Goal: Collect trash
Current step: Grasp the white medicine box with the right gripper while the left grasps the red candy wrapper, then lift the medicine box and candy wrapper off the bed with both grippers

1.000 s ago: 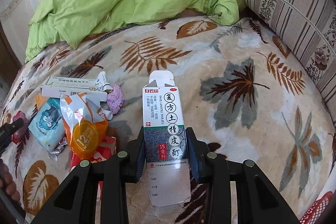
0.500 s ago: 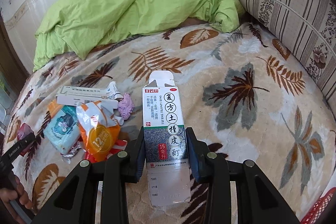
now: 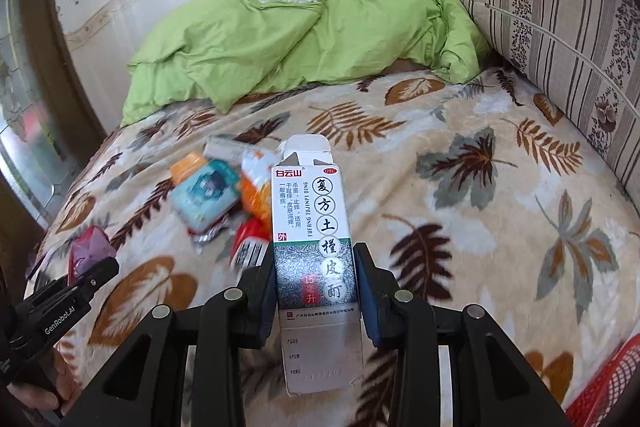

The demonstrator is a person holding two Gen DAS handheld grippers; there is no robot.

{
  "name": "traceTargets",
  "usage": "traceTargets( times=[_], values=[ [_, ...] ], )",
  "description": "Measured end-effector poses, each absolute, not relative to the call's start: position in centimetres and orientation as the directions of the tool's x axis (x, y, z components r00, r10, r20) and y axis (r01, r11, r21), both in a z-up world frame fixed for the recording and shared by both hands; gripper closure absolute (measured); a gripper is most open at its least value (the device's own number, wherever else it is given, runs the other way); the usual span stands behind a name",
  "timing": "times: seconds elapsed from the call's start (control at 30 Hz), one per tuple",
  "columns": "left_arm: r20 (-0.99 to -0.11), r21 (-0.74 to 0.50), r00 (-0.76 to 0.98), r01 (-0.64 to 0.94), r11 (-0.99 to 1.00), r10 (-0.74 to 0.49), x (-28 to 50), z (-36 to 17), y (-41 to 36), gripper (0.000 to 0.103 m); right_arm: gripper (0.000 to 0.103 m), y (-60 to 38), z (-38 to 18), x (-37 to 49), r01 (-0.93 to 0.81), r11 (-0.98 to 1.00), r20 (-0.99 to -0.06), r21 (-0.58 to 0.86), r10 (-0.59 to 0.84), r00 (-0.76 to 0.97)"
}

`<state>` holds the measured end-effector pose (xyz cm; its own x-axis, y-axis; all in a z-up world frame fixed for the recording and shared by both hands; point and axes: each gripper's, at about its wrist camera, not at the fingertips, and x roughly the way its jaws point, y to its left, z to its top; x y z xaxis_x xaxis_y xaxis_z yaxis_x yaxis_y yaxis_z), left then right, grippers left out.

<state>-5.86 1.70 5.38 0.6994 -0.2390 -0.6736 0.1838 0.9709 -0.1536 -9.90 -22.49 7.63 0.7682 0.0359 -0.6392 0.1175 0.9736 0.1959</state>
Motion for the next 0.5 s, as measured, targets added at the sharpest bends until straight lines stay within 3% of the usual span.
traceTargets(
  times=[0.2,0.5],
  values=[
    [-0.647,-0.137,0.722,0.205,0.969,-0.244,-10.3,5.8,1.1,0.069,0.065,-20.5,7.7,-13.3,0.033,0.980,-0.618,0.195,0.097,0.780],
    [-0.615,-0.031,0.767,0.212,0.977,-0.186,-10.1,5.8,-0.8,0.069,0.065,-17.6,7.3,-13.6,-0.054,0.987,-0.607,0.152,0.136,0.783]
  ],
)
